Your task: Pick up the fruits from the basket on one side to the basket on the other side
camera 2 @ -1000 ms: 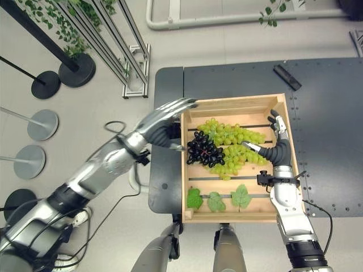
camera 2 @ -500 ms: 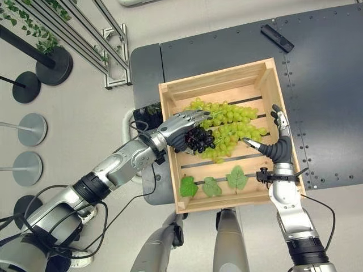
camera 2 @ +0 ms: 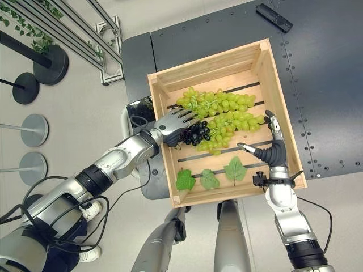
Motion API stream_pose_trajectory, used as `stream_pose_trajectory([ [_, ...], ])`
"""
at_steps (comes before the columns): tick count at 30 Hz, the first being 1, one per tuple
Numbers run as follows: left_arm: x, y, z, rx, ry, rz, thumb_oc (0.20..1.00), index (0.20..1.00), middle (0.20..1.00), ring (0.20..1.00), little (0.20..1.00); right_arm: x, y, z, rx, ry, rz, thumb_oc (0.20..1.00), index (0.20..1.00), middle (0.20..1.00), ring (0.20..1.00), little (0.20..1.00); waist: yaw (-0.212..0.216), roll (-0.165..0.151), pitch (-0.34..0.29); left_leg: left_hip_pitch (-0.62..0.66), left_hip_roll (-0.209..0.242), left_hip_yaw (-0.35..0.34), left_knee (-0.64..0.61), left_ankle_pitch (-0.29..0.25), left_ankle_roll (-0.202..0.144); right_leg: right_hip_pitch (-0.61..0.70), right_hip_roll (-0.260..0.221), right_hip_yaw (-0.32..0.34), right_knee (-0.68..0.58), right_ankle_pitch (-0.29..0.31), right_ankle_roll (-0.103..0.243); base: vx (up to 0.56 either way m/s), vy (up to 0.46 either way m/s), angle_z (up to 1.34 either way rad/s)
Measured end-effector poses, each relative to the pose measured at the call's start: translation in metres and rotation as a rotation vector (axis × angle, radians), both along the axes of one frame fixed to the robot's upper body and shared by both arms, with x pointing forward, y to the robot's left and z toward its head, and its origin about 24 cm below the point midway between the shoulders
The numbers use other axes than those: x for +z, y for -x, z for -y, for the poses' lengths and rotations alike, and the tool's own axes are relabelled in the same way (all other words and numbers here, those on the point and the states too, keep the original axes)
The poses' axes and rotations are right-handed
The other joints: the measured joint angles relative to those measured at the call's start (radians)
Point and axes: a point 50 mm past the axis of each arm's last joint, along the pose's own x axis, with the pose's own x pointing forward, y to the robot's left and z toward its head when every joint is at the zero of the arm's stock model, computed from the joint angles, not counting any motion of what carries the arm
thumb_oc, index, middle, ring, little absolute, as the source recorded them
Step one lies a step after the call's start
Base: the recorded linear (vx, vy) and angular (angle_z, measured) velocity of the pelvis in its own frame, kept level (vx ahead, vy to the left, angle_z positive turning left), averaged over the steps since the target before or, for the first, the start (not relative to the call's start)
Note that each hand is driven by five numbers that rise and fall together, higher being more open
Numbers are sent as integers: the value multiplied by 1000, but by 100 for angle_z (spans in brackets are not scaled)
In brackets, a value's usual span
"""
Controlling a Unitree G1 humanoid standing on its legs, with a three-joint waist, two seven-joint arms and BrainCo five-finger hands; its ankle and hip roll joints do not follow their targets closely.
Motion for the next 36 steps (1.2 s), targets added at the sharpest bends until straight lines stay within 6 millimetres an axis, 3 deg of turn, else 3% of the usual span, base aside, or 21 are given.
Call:
stream_pose_trajectory([
  [15,18,-8,-5,53,-69,145,1000,1000,1000,1000,1000,-4,3,-9,73,-31,-16,1000,1000,1000,1000,1000,-15,0,0,-33,6,29,-4,5,-5,-61,14,29,20,-1,-5,-1,-7,-5],
  [27,20,-20,-10,110,-108,179,1000,1000,1000,1000,1000,8,7,-15,120,-69,48,1000,1000,1000,1000,1000,-30,1,0,-66,8,57,-4,7,-8,-118,21,57,38,0,-7,1,0,-5],
  [29,20,-22,-13,123,-104,186,856,856,856,856,856,9,8,-15,125,-76,56,1000,1000,1000,1000,1000,-38,1,0,-69,8,60,-4,6,-8,-123,25,61,41,0,-7,12,-17,-5],
  [31,20,-22,-13,122,-95,197,831,831,831,831,831,9,8,-16,129,-78,62,1000,1000,1000,1000,1000,-38,1,0,-71,9,67,-4,6,-8,-131,29,68,44,2,-10,3,-11,-7],
  [34,20,-24,-12,133,-82,212,715,715,715,715,715,11,9,-17,138,-81,77,1000,1000,1000,1000,1000,-37,1,0,-72,11,74,-4,6,-9,-137,32,75,49,-1,-6,7,-10,-7],
  [35,22,-25,-10,133,-79,222,595,595,595,595,595,12,9,-17,141,-89,80,1000,1000,1000,1000,1000,-37,1,-1,-74,11,77,-2,5,-10,-140,32,76,50,-1,-6,-7,-9,-5],
  [36,22,-26,-10,138,-92,231,200,200,200,200,200,13,10,-17,145,-100,84,1000,1000,1000,1000,1000,-38,3,-2,-80,13,79,1,5,-11,-147,34,76,51,0,-6,-9,-11,-4],
])
